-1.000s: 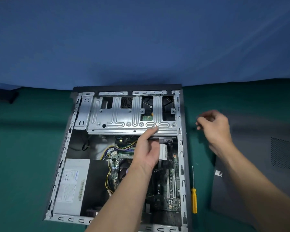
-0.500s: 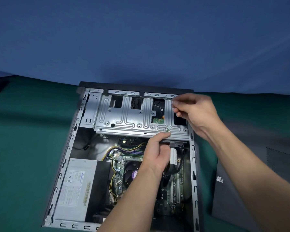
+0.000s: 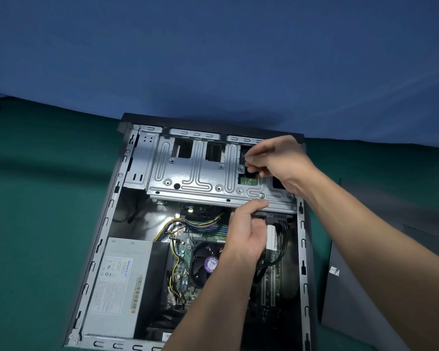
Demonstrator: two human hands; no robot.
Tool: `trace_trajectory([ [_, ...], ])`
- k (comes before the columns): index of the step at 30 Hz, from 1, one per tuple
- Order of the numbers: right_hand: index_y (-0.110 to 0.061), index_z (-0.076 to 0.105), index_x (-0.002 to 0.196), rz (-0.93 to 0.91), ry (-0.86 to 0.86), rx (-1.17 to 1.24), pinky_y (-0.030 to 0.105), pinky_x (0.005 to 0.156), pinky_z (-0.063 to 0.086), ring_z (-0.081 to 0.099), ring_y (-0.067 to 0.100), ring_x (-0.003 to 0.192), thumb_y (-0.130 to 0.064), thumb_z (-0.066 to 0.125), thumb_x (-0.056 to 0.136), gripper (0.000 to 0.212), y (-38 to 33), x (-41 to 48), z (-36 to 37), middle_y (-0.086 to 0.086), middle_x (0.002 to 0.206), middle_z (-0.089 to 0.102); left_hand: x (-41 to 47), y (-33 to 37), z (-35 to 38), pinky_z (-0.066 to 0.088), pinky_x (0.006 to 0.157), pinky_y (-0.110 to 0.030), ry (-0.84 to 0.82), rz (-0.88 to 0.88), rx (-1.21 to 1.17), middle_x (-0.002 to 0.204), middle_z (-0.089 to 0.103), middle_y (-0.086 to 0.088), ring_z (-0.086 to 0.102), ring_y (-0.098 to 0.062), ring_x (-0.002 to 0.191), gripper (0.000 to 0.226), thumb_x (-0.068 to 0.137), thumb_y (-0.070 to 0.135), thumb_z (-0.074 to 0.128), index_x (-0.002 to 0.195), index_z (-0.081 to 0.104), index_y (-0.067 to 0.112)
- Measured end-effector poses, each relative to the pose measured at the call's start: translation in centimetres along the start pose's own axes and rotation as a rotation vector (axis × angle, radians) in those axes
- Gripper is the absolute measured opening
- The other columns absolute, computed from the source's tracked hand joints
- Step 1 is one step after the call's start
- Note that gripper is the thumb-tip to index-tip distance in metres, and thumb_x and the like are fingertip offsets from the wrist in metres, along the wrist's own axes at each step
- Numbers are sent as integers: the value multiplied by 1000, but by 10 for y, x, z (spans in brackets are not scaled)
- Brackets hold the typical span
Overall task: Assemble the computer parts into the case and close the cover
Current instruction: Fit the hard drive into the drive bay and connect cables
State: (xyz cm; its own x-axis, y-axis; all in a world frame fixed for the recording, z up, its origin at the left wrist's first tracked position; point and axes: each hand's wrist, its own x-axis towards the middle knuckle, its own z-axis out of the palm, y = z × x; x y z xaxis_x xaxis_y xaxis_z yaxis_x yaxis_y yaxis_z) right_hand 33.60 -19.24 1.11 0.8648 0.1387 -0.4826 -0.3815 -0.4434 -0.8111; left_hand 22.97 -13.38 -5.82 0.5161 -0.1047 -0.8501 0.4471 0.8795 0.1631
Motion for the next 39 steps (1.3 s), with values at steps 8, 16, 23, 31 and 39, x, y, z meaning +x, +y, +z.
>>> trace_trajectory([
  [8, -25, 71, 63, -17, -14, -314, 13, 45, 38, 58, 3, 49, -13, 76, 78, 20, -8, -1, 9, -11, 56, 67, -5, 2, 5, 42, 72, -17, 0, 5, -22, 85, 57, -1, 57, -11, 84, 39, 75, -10, 66, 109, 56, 6],
  [16, -25, 71, 66, 20, 0, -415, 18, 51, 38, 56, 10, 58, -15, 74, 82, 20, -15, -2, 13, -4, 74, 67, -11, 5, 8, 51, 53, -17, -43, 26, -37, 60, 63, 0, 65, -10, 60, 27, 76, -15, 61, 93, 55, 6],
  [23, -10, 76, 89, 68, -8, -522, 22, 59, 51, 62, 14, 63, -14, 70, 82, 10, -21, 1, 14, 3, 76, 71, -12, 5, 8, 54, 66, -19, -77, 14, -21, 67, 62, -4, 64, -15, 64, 22, 77, -16, 57, 77, 58, 6],
  [31, -4, 69, 91, 101, 52, -558, 37, 76, 58, 69, 28, 81, -15, 66, 87, 12, -16, 4, 21, 14, 92, 71, -9, 4, 7, 45, 101, -26, -67, 14, -64, 80, 61, -7, 58, -20, 87, 23, 76, -17, 57, 82, 58, 5],
  [39, -9, 62, 80, 138, 47, -461, 41, 83, 56, 67, 28, 88, -9, 67, 86, 8, -13, 11, 24, 12, 95, 70, -5, 4, 7, 36, 112, -32, -69, 27, -58, 99, 58, -9, 55, -23, 102, 24, 75, -15, 58, 89, 59, 4],
])
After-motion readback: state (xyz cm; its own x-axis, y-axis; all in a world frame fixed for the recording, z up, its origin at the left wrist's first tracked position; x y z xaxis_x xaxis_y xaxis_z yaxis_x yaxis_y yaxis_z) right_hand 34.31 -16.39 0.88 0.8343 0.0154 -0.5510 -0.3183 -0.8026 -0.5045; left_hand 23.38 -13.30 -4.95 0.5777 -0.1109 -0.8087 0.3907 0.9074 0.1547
